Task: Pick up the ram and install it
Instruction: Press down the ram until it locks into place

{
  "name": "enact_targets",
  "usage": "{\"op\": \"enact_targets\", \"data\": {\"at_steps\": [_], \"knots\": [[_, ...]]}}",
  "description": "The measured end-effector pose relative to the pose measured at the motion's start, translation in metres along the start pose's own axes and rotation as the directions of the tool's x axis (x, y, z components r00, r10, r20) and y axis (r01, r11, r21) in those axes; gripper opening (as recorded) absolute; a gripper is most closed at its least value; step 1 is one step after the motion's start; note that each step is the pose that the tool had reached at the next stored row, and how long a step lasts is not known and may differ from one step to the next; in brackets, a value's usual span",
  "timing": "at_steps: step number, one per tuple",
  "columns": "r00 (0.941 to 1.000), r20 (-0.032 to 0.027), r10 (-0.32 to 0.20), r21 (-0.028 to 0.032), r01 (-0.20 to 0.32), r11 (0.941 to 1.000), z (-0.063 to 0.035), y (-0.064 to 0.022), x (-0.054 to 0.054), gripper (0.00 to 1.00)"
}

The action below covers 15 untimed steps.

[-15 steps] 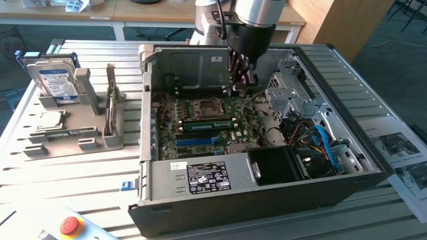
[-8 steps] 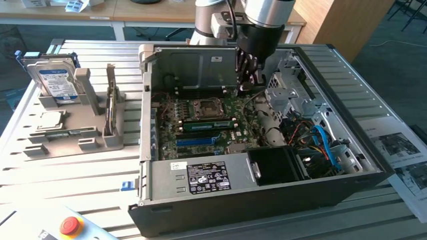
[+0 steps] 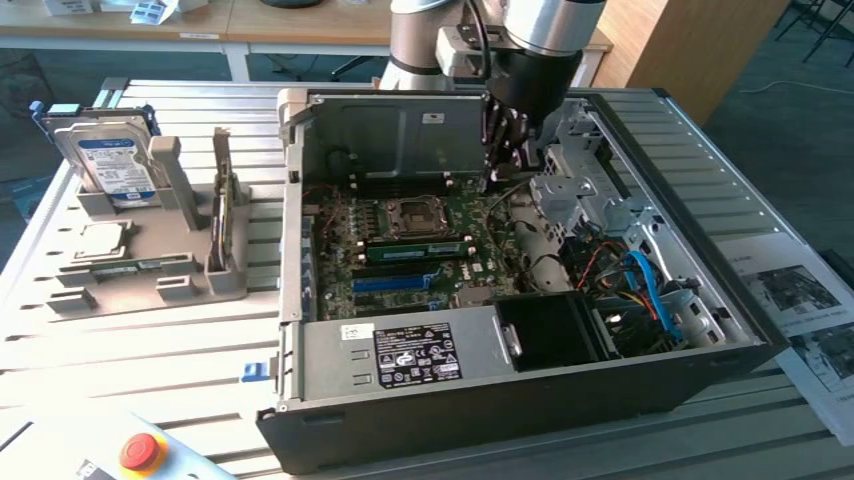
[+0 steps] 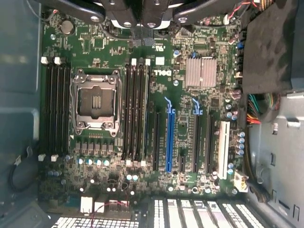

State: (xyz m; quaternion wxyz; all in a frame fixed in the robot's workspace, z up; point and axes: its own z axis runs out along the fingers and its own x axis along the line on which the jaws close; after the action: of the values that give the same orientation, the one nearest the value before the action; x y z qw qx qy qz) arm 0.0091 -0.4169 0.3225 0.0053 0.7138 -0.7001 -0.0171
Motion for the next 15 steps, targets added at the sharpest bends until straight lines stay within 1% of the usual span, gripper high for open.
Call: {"op": "enact_targets", "data": {"at_steps": [2,9,15], "knots": [[1.0000,0.0000,0.000,-0.0002,0.000,1.0000,-0.0001,-0.0021,0.0001,0.10],[1.0000,0.0001,0.000,-0.0002,0.000,1.0000,0.0006,-0.0023,0.0001,0.10],[1.0000,-0.0001,0.000,-0.0002,0.000,1.0000,0.0039,-0.0024,0.0001,0.10]]}}
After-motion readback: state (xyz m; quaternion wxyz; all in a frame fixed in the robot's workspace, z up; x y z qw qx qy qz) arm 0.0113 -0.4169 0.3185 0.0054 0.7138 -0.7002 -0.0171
